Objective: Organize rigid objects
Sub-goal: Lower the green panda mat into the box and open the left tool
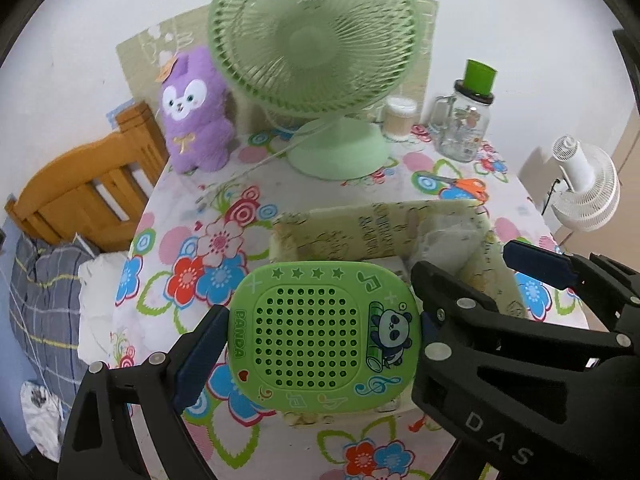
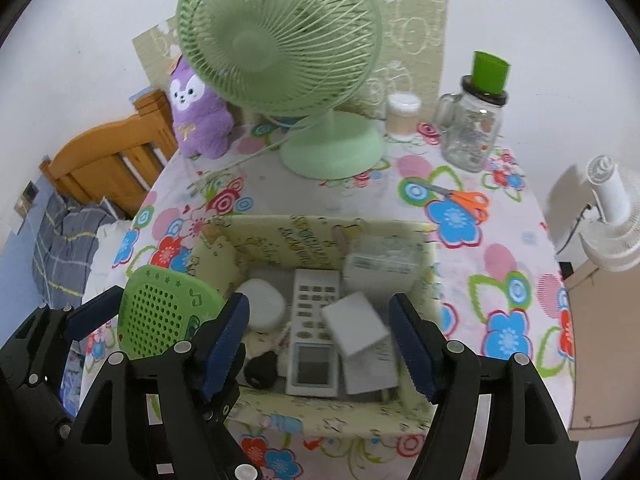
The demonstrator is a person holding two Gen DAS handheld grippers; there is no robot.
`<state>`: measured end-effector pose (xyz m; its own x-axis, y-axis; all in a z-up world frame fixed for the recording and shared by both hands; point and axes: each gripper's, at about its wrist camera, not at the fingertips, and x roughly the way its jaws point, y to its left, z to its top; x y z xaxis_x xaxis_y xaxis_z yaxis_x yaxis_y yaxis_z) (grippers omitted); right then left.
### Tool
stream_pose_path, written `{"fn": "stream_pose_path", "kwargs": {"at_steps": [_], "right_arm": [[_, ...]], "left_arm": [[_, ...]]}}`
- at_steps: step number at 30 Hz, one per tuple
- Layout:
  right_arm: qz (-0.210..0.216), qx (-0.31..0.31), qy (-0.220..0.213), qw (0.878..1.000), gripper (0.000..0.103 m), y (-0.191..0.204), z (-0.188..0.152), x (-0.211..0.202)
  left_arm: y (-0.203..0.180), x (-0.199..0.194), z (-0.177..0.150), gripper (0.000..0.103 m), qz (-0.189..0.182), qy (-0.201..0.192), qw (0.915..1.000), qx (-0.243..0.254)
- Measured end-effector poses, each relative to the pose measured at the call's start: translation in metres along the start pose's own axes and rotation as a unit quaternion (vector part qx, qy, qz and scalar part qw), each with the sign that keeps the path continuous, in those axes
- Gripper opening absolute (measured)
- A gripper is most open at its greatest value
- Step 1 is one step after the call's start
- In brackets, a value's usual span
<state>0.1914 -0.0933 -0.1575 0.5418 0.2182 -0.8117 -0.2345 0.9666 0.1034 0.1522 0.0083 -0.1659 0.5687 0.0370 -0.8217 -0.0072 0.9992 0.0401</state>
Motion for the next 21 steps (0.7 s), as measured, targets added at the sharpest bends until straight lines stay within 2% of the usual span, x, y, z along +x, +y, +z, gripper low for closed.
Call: {"fn": "stream_pose_path", "kwargs": {"at_steps": [11,21], "right_arm": [[-0.031,0.027,-0.009,0.999,0.075,-0.031,-0.008,-0.02],[-0.051,0.057,-0.002,0.997,0.075,-0.051,-0.019,-0.018]], "left_arm": [[-0.031,-0.003,0.005,0.095,-0.021,-0.009,0.9994,0.025],[-0.045,0.013,0.005,0.095,-0.027,0.007,0.9987,0.042]]}}
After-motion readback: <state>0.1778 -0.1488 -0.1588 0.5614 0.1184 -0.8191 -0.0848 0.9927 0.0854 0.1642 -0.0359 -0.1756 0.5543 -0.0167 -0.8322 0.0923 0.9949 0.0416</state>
